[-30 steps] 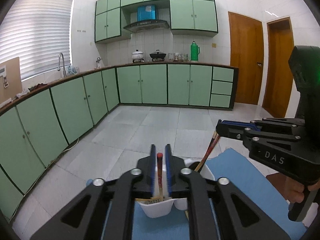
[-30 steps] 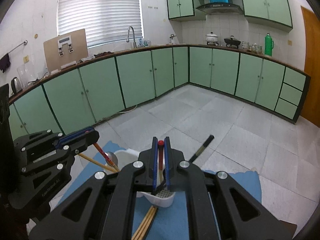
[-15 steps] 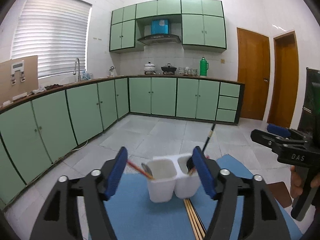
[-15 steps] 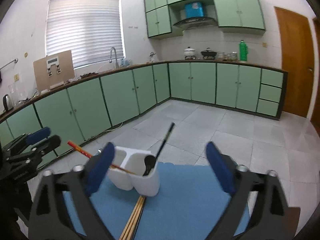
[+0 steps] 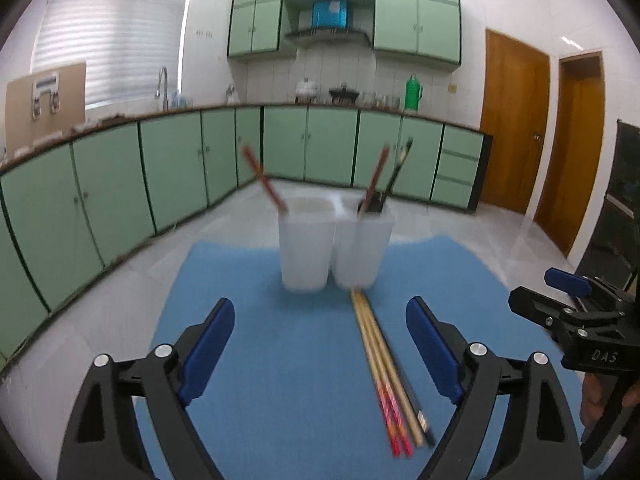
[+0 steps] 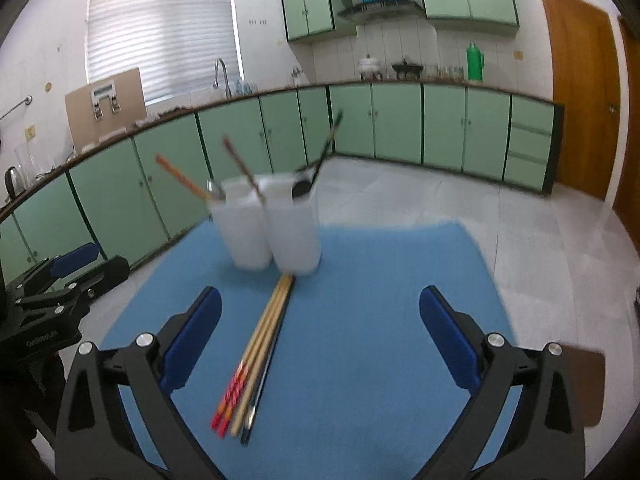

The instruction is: Organize utensils

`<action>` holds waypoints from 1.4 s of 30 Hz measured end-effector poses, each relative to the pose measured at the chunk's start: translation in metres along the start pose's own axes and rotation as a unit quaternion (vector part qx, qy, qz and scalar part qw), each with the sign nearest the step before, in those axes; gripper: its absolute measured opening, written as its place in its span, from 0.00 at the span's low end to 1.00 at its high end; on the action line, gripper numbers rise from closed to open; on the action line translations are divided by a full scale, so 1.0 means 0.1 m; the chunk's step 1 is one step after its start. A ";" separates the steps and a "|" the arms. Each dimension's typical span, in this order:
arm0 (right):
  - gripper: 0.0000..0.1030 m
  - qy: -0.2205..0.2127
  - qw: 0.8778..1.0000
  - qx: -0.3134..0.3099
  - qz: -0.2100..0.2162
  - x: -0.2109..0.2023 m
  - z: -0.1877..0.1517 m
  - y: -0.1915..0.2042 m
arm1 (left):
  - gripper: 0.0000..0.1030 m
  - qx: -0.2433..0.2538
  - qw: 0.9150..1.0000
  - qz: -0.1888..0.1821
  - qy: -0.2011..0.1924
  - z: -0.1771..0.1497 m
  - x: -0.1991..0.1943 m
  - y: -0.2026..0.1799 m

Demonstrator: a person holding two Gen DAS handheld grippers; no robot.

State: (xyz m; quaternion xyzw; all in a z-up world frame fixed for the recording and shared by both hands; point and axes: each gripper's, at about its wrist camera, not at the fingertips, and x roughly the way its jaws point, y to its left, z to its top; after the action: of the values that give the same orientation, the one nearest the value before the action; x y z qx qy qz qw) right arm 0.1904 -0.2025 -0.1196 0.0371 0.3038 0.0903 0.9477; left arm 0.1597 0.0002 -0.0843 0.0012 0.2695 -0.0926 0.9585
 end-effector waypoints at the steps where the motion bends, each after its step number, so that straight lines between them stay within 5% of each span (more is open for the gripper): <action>1: 0.94 0.009 1.000 0.002 -0.001 0.01 -0.08 0.01 | 0.83 0.001 1.000 0.004 0.009 -0.07 0.02 0.01; 17: 0.93 0.109 0.993 -0.037 -0.004 0.34 -0.87 0.32 | 0.83 0.013 0.992 0.032 0.119 -0.80 0.24 0.05; 21: 0.75 0.129 0.990 -0.062 0.006 0.42 -0.96 0.46 | 0.83 0.018 0.991 0.033 0.128 -0.87 0.27 0.03; 28: 0.60 0.150 0.985 -0.084 0.009 0.49 -1.01 0.55 | 0.83 0.010 0.990 0.035 0.137 -0.91 0.28 0.09; 42: 0.45 0.149 0.987 -0.059 0.007 0.49 -0.98 0.45 | 0.83 0.010 0.990 0.032 0.139 -0.90 0.28 0.06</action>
State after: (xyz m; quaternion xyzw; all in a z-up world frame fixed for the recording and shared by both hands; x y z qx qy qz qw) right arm 0.1658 -0.1475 -0.2220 -0.0307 0.4358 0.1194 0.8915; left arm 0.1376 0.0061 -0.1764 0.0322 0.3986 -0.0638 0.9143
